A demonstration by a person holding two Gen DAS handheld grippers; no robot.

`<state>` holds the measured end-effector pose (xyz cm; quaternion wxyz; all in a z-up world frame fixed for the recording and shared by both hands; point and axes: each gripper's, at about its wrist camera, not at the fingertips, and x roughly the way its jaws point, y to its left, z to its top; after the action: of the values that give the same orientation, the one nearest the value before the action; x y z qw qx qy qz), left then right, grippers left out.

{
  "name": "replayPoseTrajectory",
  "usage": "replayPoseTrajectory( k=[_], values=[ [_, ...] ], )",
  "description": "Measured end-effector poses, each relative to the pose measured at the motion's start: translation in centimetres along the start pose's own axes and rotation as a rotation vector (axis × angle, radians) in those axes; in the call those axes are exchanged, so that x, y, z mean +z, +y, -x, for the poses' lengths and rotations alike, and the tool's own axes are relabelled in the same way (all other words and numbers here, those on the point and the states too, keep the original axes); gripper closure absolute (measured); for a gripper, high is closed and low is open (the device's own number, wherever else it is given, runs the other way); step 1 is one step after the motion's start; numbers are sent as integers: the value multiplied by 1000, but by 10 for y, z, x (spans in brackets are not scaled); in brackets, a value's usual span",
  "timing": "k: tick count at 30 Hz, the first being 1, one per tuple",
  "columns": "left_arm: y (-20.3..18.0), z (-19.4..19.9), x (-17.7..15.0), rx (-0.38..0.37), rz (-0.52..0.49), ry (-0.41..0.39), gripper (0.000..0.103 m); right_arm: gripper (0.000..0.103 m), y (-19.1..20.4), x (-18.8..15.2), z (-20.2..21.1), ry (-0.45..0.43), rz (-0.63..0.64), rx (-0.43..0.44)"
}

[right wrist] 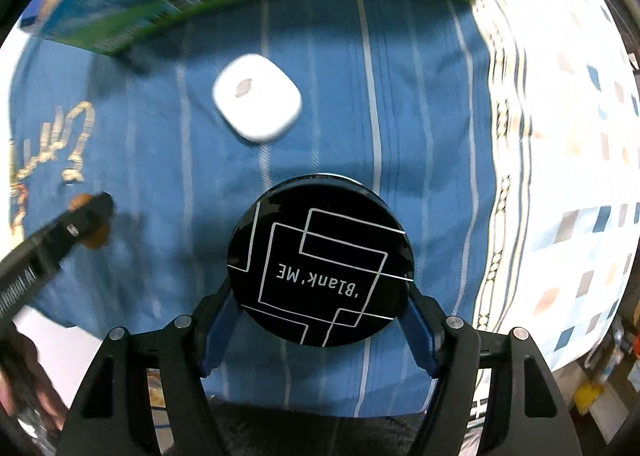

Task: Organize rigid objects
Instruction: 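Carry the walnut and black compact into the box and lower them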

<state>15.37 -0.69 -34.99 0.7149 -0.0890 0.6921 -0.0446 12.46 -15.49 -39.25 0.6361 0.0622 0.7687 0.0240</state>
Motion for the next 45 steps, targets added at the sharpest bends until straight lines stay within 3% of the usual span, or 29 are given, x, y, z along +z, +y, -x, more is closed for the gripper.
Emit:
replayPoseTrajectory(
  k=[4,8,9,14,22,29,34,45],
  values=[
    [-29,40,1,-59,-49,-62,67,29,8,0,48,-73,46,35],
    [-40,84,26,-50,-104,-156,67,29,16,6,93,-154,91,39],
    [-45,93,35,-45,-118,-182,67,29,8,29,110,-168,95,42],
    [-50,123,80,-21,-170,-255,67,29,6,67,165,-254,119,43],
    [-62,134,140,2,-204,-310,67,28,5,119,200,-315,106,54],
    [-62,125,187,6,-199,-310,67,28,5,169,190,-301,106,50],
    [-52,93,223,6,-174,-262,67,28,5,210,161,-260,104,43],
    [-19,-20,276,-16,-83,-16,67,28,18,279,62,-116,135,20]
  ],
)
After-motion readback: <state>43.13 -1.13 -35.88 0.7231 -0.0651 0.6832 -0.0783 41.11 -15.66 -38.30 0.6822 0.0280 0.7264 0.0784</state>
